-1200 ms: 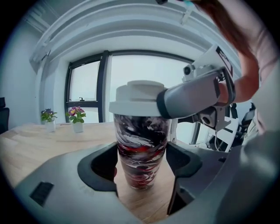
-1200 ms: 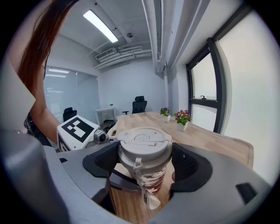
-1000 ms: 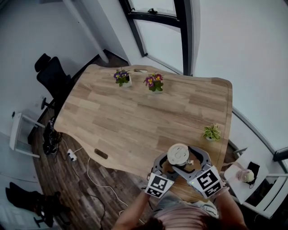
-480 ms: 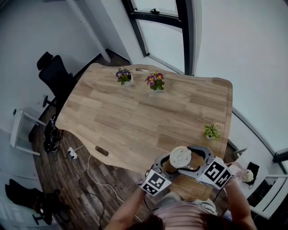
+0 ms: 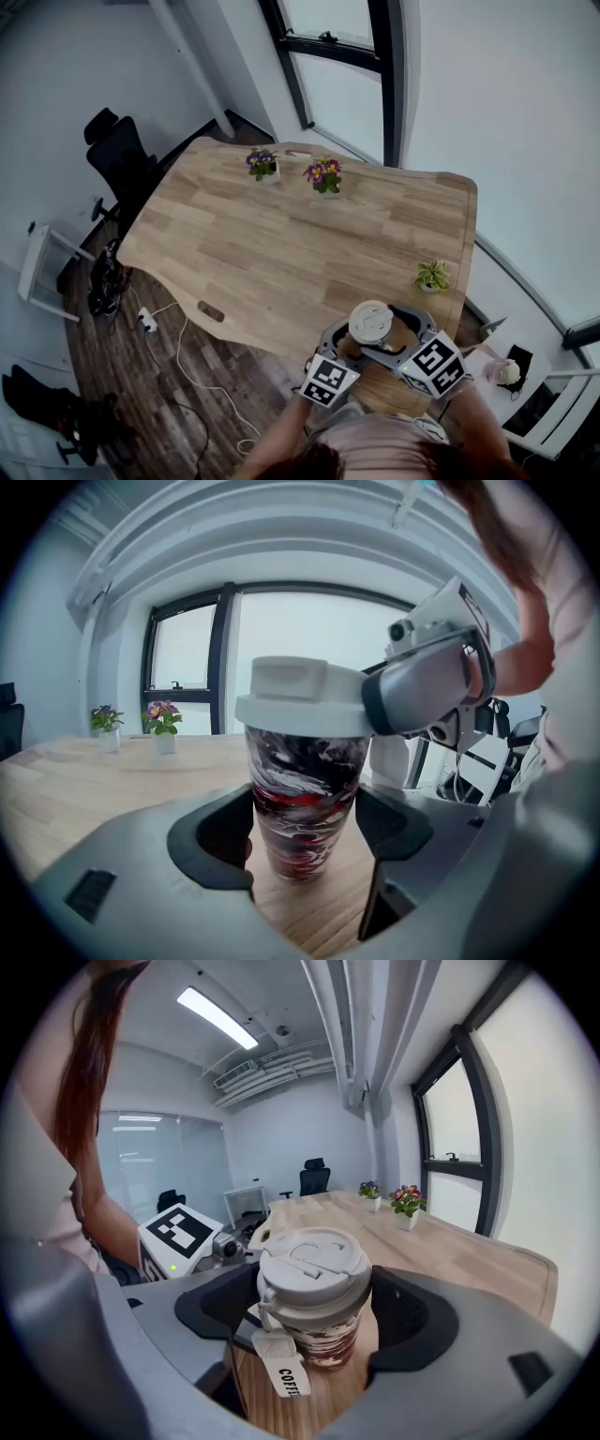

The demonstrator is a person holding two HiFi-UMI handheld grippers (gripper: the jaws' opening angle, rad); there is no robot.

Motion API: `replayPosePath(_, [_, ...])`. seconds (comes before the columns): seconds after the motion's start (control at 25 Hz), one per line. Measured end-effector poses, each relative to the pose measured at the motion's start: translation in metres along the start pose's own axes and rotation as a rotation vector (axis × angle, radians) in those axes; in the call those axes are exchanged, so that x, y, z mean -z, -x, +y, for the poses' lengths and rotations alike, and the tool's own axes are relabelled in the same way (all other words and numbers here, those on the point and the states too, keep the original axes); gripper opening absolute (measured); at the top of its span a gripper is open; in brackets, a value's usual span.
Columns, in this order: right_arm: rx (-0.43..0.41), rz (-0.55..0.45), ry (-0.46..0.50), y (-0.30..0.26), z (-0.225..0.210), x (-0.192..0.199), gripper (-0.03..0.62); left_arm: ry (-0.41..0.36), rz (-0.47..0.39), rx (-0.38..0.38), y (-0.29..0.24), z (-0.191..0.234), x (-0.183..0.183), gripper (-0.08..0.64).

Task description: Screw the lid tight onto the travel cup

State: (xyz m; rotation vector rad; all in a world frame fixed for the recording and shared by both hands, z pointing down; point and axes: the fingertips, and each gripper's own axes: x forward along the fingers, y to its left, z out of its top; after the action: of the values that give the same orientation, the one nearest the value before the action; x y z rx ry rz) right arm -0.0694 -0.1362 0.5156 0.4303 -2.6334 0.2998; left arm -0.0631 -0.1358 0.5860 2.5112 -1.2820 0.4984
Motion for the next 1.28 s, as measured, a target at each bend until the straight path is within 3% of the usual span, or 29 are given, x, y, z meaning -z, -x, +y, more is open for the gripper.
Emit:
replayPosePath(0.24, [-0.073,0.056,0.1,0.011,-0.005,-0.003,0.359,-0.042,0.035,0.082,0.001,-0.002,0.0,0.33])
replayPosePath(0.36, [-0.095,0.053,0.125,0.008,0.0,-0.002,0.357,-0.04,0.034,0.075,0.001,-0.002,0.001,0.33])
replayPosePath(0.84, [0.146,-0.078,0.038,0.011,0.001,0.0,0.356,0.025,0.001,-0.04,-0.002,-0.005,0.0,0.33])
replayPosePath(1.04, [0.047,-0.09,0.008,0.019,0.001,0.0,0.357,0.004,0.024,0.001,-0.003,-0.007,-0.001,0.33])
replayPosePath(1.28, [-0.076,0.018,0.123,0.023,-0.003,0.012,0.357,-0.047,0.04,0.123,-0.004,-0.013,0.001,0.33])
